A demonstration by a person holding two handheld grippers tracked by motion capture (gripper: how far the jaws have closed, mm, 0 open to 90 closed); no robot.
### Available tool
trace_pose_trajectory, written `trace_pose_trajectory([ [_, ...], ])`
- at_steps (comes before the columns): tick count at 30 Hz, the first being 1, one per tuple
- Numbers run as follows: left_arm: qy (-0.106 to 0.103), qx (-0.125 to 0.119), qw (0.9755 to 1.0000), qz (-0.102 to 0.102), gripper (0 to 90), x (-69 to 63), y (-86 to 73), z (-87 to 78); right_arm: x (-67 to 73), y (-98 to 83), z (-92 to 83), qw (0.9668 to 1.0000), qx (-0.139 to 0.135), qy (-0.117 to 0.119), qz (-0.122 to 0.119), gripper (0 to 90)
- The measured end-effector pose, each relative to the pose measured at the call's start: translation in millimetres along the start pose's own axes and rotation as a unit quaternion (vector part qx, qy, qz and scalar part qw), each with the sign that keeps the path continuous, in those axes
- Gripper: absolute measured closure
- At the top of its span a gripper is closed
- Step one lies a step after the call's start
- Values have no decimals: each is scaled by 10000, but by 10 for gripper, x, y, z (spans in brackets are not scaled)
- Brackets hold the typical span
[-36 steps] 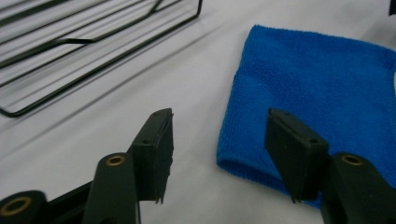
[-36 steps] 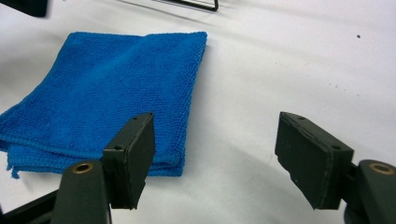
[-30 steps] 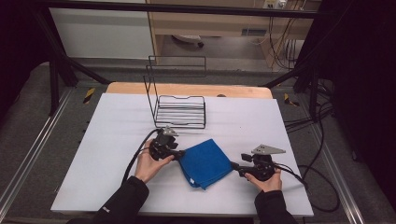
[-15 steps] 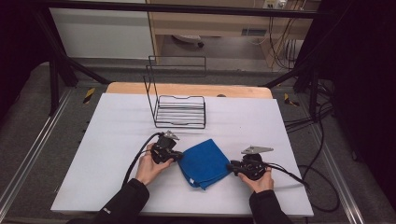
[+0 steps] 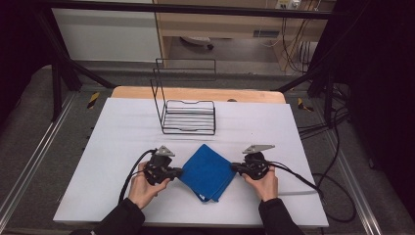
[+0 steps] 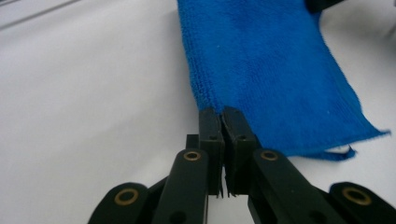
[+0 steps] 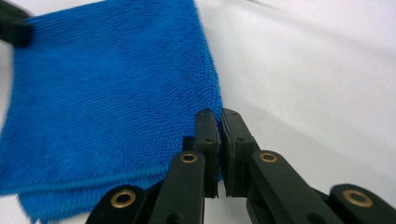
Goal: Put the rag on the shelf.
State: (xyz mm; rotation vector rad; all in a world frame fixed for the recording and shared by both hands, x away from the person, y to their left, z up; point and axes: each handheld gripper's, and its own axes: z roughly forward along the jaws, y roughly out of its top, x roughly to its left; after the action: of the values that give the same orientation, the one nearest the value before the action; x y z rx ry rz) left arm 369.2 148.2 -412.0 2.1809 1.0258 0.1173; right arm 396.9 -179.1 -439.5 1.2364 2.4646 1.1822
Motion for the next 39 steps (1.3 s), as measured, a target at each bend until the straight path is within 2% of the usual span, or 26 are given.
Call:
trace_pose_trajectory([
  [5, 113, -135, 9995, -261, 864, -40, -193, -123, 38, 170, 177, 9997, 7, 162, -205, 870],
  [9, 190, -210, 9989, -367, 853, -43, -290, -97, 59, 213, 273, 9994, 101, 109, -311, 857],
  [10, 252, -151, 9991, -318, 823, -20, -296, -57, 54, 202, 307, 9994, 80, 50, -343, 814],
  [11, 252, -151, 9991, -318, 798, -20, -296, -57, 54, 202, 307, 9994, 80, 50, -343, 814],
  [12, 265, -109, 9994, -200, 748, 9, -289, -35, 62, 191, 293, 9991, -1, -94, -416, 727],
  [13, 265, -109, 9994, -200, 693, 9, -289, -35, 65, 192, 265, 9989, -22, -107, -464, 702],
  [14, 355, -149, 9993, 21, 638, 33, -263, -38, 74, 194, 231, 9989, -96, -110, -447, 653],
  [15, 366, -186, 9991, 83, 594, 50, -237, -42, 82, 195, 187, 9987, -162, -108, -465, 614],
  [17, 362, -202, 9991, 130, 518, 72, -202, -46, 116, 186, 102, 9981, -330, -115, -516, 539],
  [19, 381, -246, 9989, 147, 489, 121, -116, -45, 143, 174, 61, 9978, -387, -92, -522, 509],
  [20, 408, -283, 9986, 164, 456, 146, -71, -35, 210, 133, -12, 9971, -504, -3, -573, 473],
  [22, 327, -226, 9991, 110, 449, 188, 11, -2, 246, 105, -43, 9968, -525, 63, -592, 452],
  [23, 304, -188, 9993, 131, 477, 197, 42, 24, 324, 39, -91, 9967, -536, 212, -577, 432],
  [25, 296, -23, 9994, 184, 532, 205, 77, 94, 397, -33, -114, 9963, -482, 347, -626, 428],
  [27, 157, 123, 9997, 162, 569, 218, 79, 165, 462, -102, -115, 9959, -393, 501, -650, 429],
  [29, 193, 229, 9994, 178, 596, 224, 70, 230, 495, -128, -108, 9956, -363, 573, -641, 436],
  [31, 148, 240, 9996, 94, 691, 248, 57, 278, 608, -175, -82, 9941, -335, 685, -769, 464],
  [32, 79, 275, 9996, 20, 691, 257, 53, 298, 608, -175, -82, 9941, -335, 685, -769, 464],
  [34, 9, 295, 9996, -11, 755, 265, 50, 314, 700, -187, -52, 9925, -275, 768, -908, 504],
  [36, 36, 270, 9996, 18, 815, 256, 49, 308, 783, -191, -25, 9914, -222, 864, -961, 553],
  [39, 30, 224, 9997, 8, 865, 252, 27, 312, 916, -201, -8, 9885, -191, 1050, -1071, 653],
])
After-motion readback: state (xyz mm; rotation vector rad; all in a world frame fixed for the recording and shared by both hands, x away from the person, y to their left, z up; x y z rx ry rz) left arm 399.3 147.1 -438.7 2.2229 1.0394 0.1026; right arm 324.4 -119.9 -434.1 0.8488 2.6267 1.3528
